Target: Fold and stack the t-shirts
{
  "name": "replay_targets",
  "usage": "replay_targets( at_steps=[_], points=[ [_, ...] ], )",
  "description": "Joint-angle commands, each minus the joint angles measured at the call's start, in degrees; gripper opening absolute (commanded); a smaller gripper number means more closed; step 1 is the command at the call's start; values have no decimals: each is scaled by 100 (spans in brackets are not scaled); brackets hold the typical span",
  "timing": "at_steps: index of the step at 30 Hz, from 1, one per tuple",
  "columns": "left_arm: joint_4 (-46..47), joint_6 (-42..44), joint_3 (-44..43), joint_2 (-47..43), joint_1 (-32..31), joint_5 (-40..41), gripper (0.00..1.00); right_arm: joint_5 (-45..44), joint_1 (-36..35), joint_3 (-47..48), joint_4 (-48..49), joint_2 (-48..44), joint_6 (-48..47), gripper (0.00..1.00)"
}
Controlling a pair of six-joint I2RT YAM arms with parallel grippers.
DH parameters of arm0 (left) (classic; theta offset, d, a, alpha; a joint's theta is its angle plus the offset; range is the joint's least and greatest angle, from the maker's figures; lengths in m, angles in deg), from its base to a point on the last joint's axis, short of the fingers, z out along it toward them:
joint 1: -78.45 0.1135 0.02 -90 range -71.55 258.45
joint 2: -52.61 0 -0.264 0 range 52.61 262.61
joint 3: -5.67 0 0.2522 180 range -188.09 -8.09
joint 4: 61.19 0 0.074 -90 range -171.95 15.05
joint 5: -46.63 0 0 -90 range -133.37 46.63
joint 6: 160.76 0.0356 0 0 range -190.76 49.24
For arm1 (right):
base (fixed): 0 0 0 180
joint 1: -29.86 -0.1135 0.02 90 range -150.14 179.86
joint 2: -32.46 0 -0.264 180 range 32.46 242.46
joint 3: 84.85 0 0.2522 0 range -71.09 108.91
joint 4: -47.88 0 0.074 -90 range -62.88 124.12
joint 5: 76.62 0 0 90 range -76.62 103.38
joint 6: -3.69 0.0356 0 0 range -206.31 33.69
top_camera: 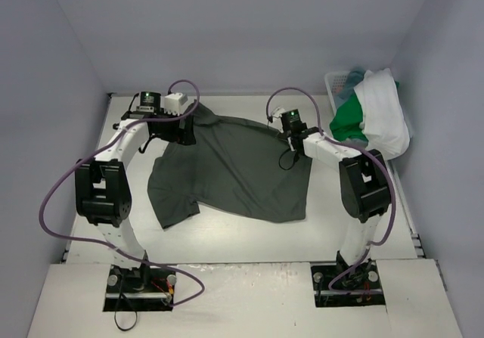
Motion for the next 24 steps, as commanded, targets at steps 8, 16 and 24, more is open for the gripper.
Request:
replay_targets(
  at_steps=[8,16,24],
  points=[
    [-195,304,56,-875,-28,-252,85,-671,319,539,714,955,-142,0],
    [-152,234,205,-841,-19,-270,84,-522,802,1400,1031,1719,-168,0],
    [-37,67,214,-638,-19,-270,85,-407,1058,2332,1154,2309,-370,1]
  ],
)
